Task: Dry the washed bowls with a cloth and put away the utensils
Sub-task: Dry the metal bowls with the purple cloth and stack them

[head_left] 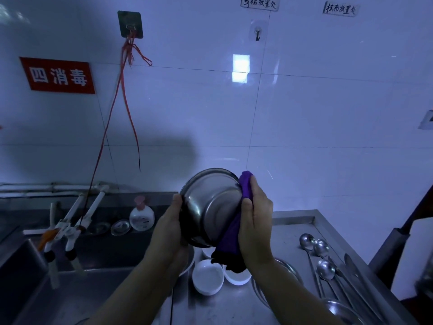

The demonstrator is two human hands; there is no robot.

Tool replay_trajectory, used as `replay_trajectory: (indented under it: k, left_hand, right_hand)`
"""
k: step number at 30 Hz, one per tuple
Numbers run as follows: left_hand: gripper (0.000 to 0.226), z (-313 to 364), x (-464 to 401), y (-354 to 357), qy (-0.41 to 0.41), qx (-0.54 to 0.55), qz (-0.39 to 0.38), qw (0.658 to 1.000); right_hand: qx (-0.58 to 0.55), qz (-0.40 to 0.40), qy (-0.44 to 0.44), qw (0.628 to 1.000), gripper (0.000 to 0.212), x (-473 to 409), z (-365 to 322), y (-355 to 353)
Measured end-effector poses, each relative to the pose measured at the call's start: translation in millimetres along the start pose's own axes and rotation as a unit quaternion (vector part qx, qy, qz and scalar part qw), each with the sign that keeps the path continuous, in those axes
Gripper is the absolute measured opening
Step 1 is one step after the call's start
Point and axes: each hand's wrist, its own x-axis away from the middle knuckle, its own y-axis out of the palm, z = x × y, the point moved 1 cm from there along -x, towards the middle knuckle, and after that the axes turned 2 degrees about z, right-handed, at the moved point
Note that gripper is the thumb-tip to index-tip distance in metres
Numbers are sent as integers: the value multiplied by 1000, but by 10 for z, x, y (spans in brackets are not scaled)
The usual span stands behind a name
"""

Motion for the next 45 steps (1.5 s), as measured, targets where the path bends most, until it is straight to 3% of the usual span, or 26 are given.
replay_trajectory:
  k: [4, 9, 15, 20, 22, 25, 28, 33, 35, 41, 45]
  left_hand:
    - [41, -13, -16, 8, -34, -3, 7, 999]
    - [48, 45, -54, 62, -88, 14, 6, 996]
    - [49, 136, -144, 31, -84, 33, -4, 996]
    - [39, 67, -170, -12, -58, 22, 38, 997]
    - [39, 16, -171, -32, -71, 19, 49, 996]
    - [35, -30, -171, -63, -62, 2, 73, 995]
    - [32, -44, -158, -78, -19, -33, 71, 997]
    - [32, -20, -151, -82, 27, -121, 42, 991]
    - [33, 23, -144, -66, 31, -135, 38, 990]
    - [33, 167, -177, -19, 46, -111, 55, 991]
    - [32, 170, -180, -27, 0, -50, 45, 998]
  right_hand:
    - [91, -12, -92, 991, 57, -34, -106, 1]
    - [183, -104, -309, 927, 46, 108, -129, 131]
    - [178, -53, -408, 894, 31, 157, 42, 65]
    - [148, -46, -260, 953, 37, -128, 1, -25]
    - [110, -90, -182, 973, 41, -268, -78, -35]
    - [90, -180, -114, 973, 45, -457, -211, -54]
    - [107, -243, -113, 957, 46, -613, -325, -76]
    - [174, -306, -213, 911, 45, -641, -486, -27]
    - [149, -322, -220, 908, 43, -667, -484, -39]
    - [-71, -290, -8, 954, 53, -683, -354, -174]
    - [-166, -228, 30, 959, 50, -513, -289, -210]
